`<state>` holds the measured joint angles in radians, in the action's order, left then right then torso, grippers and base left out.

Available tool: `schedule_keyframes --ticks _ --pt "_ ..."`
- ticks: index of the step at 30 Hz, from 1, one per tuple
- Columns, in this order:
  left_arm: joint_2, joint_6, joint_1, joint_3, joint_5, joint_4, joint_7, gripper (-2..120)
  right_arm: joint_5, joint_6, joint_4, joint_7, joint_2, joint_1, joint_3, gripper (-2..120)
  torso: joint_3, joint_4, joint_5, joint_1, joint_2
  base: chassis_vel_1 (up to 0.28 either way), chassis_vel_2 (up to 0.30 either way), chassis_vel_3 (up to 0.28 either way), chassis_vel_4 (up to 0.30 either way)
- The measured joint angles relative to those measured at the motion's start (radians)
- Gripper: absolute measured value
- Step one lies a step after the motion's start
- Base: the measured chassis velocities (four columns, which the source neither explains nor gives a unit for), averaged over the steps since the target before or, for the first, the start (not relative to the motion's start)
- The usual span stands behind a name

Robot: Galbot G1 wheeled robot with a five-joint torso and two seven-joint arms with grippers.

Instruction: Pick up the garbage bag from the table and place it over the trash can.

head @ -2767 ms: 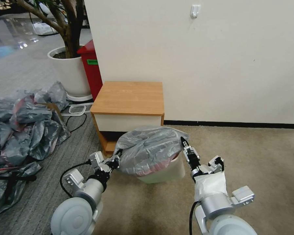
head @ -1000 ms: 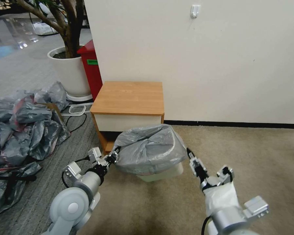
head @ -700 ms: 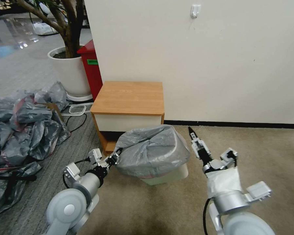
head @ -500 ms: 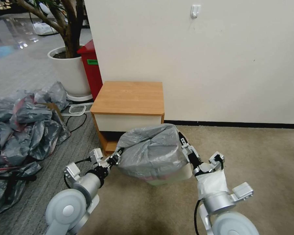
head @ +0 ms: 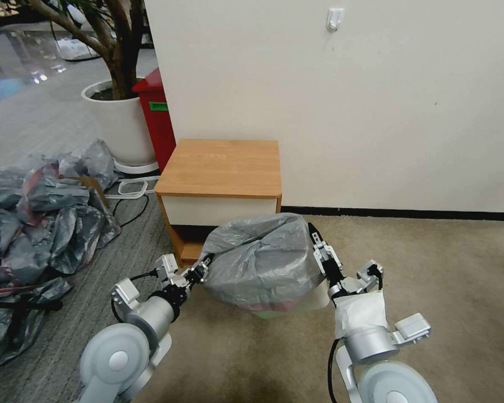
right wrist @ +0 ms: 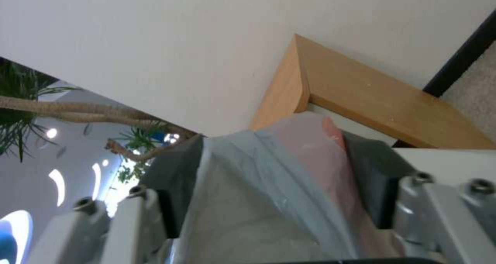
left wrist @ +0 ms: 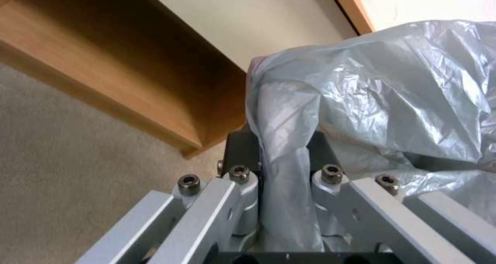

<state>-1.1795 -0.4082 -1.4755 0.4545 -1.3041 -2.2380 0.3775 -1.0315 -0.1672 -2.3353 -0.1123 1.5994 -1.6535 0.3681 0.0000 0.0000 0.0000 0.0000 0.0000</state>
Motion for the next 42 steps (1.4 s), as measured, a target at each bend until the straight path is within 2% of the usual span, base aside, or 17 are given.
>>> schedule_keyframes --ticks 2,4,5,7,8,11,13,15,17,18,29,42 --pt "0.000 0.000 0.000 0.000 0.000 0.000 0.000 9 0.000 0.000 0.000 0.000 0.000 0.000 0.000 59 0.000 0.0000 0.0000 0.000 0.000 0.000 0.000 0.000 0.000" --pt "-0.001 0.000 0.002 -0.001 0.000 0.003 0.000 9 0.000 0.000 0.000 0.000 0.001 -0.001 0.000 47 0.000 0.0000 0.0000 0.000 0.000 0.000 0.000 0.000 0.000" --pt "-0.001 0.000 0.002 -0.001 0.000 0.003 0.000 9 0.000 0.000 0.000 0.000 0.001 -0.001 0.000 47 0.000 0.0000 0.0000 0.000 0.000 0.000 0.000 0.000 0.000" --pt "-0.002 0.000 0.005 -0.003 0.002 0.005 0.000 9 0.000 0.000 0.000 -0.001 0.001 -0.002 0.000 36 0.000 0.0000 0.0000 0.000 0.000 0.000 0.000 0.000 0.000" --pt "-0.002 0.000 0.005 -0.003 0.002 0.005 0.000 9 0.000 0.000 0.000 -0.001 0.001 -0.002 0.000 36 0.000 0.0000 0.0000 0.000 0.000 0.000 0.000 0.000 0.000" --pt "-0.005 0.000 0.007 -0.007 0.005 0.008 0.000 9 0.000 0.000 -0.001 -0.001 0.002 -0.004 -0.001 22 0.000 0.0000 0.0000 0.000 0.000 0.000 0.000 0.000 0.000" --pt "-0.006 0.000 0.007 -0.008 0.006 0.008 0.000 9 0.000 0.000 -0.001 -0.001 0.002 -0.005 -0.001 19 0.000 0.0000 0.0000 0.000 0.000 0.000 0.000 0.000 0.000" --pt "-0.008 0.000 0.007 -0.011 0.008 0.008 0.000 9 0.000 0.000 -0.002 -0.001 0.002 -0.005 -0.001 8 0.000 0.0000 0.0000 0.000 0.000 0.000 0.000 0.000 0.000" --pt "-0.009 0.000 0.007 -0.011 0.008 0.008 -0.001 9 0.000 0.000 -0.002 -0.001 0.002 -0.005 -0.001 7 0.000 0.0000 0.0000 0.000 0.000 0.000 0.000 0.000 0.000" --pt "-0.010 0.000 0.008 -0.012 0.009 0.008 -0.001 9 0.000 0.000 -0.003 -0.001 0.003 -0.006 -0.001 0 0.000 0.0000 0.0000 0.000 0.000 0.000 0.000 0.000 0.000" --pt "-0.011 -0.005 -0.001 -0.013 0.019 -0.006 -0.002 9 0.004 0.012 0.036 -0.028 -0.007 0.002 0.022 0 0.000 -0.0001 0.0001 0.000 0.000 0.000 0.000 0.000 0.000" --pt "-0.019 -0.031 -0.024 -0.006 0.003 -0.037 -0.005 9 0.039 0.017 0.108 -0.067 -0.053 0.030 0.063 0 0.000 0.0000 0.0001 0.000 0.000 0.000 0.000 0.000 0.000"
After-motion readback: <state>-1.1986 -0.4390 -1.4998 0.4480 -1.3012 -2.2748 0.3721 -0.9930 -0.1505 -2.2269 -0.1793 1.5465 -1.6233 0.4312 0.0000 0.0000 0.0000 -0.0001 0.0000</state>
